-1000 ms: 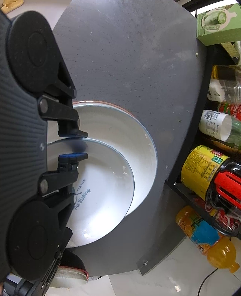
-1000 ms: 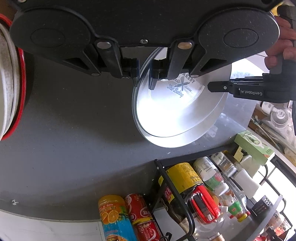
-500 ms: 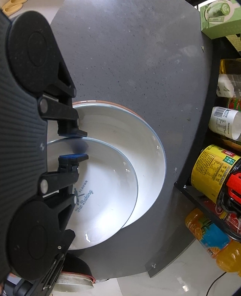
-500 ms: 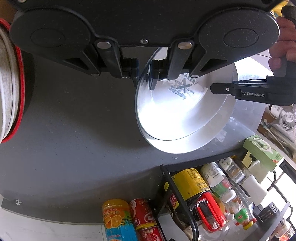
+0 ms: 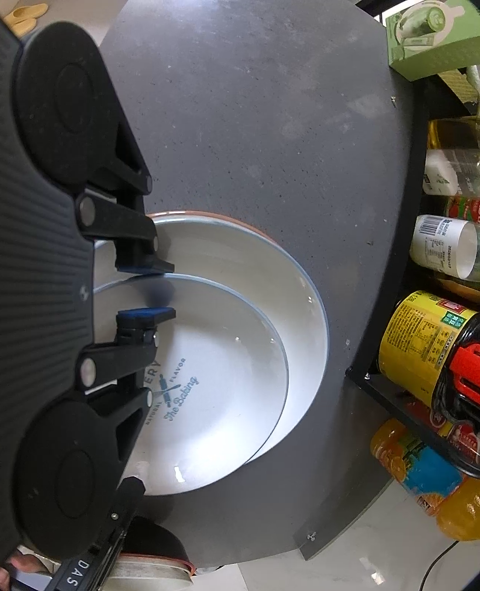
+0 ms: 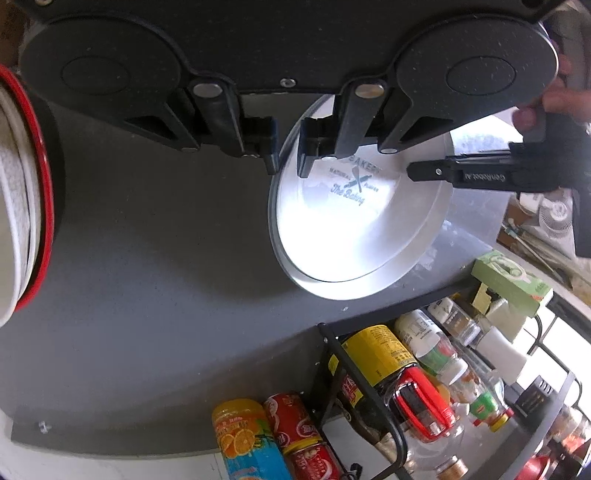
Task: Organize plates and bowls
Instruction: 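Lower the 'BAKERY' plate onto the 'Sweet' plate with both tools, then open both tools and release the 'BAKERY' plate onto the stack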
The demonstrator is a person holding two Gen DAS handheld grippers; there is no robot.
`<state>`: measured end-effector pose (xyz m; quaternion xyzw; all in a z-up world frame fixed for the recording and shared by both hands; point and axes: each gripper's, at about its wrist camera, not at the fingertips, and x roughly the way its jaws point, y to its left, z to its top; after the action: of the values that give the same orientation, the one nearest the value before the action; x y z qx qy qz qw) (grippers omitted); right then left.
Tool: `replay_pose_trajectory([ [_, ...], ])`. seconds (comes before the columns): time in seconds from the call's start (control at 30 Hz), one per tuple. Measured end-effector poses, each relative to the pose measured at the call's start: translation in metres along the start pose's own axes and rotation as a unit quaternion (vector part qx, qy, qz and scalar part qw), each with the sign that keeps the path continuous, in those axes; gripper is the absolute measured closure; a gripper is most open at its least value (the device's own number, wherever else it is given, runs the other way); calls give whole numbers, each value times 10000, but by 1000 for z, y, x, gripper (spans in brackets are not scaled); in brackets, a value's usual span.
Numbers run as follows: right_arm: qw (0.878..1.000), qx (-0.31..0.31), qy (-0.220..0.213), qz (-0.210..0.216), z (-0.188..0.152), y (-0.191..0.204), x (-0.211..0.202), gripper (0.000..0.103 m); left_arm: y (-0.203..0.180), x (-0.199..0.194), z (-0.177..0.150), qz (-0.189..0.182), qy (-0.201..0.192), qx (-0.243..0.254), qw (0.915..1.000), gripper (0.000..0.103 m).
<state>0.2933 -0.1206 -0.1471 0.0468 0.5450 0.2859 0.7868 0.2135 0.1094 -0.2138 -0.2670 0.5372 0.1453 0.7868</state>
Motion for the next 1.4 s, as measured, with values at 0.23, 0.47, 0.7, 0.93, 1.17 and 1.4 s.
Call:
replay_pose_trajectory([
  [0.23, 9997, -219, -47, -84, -3, 5, 6, 95, -3, -2, 1, 116, -9, -32, 9999, 88],
  [0.47, 9990, -387, -111, -188, -1, 8, 8, 95, -1, -15, 6, 265, -128, 39, 9996, 89],
  [0.7, 9997, -162, -52, -187, -2, 4, 14, 86, -4, -14, 3, 374, -213, 132, 9990, 91],
  [0.93, 9997, 173, 2, -199, -4, -7, 20, 65, -7, -16, 6, 615, -293, 224, 9974, 95],
  [1.17, 9995, 256, -91, -148, -7, -11, 8, 63, -14, -16, 4, 883, -434, 356, 9945, 95],
  [1.4, 9990, 278, -332, -69, -6, -23, -19, 61, -19, -14, 7, 1126, -383, 434, 9920, 93],
])
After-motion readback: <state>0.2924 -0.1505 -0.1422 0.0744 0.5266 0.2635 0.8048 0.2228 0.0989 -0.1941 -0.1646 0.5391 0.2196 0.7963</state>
